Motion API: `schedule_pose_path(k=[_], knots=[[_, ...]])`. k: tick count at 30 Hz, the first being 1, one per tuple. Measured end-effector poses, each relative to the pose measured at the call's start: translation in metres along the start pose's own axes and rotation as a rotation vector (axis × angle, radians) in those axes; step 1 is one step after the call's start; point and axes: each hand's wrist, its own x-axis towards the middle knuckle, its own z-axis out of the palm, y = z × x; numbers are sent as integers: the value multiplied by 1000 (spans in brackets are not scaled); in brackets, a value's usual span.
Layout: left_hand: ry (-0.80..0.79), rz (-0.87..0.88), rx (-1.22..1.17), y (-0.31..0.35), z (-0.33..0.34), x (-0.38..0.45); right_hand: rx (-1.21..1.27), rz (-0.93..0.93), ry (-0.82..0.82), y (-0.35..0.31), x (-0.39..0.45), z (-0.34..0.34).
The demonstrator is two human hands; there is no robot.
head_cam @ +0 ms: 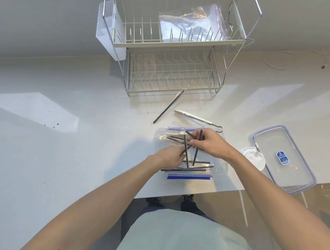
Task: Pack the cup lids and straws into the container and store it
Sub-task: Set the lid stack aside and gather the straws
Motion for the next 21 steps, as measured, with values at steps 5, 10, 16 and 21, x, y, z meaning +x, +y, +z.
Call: schedule_pose_path(k=[5, 10, 16, 21], knots=[[127, 29, 141, 3, -5, -5, 96, -53, 30, -6, 2, -20], [239, -9, -28, -1, -6, -7, 213, -45, 102, -5, 3, -14], [171, 59, -513, 3, -3, -7, 559, 18, 231, -9, 1, 10], [224, 61, -651, 12, 12, 5, 957, 100, 139, -17, -3, 20]])
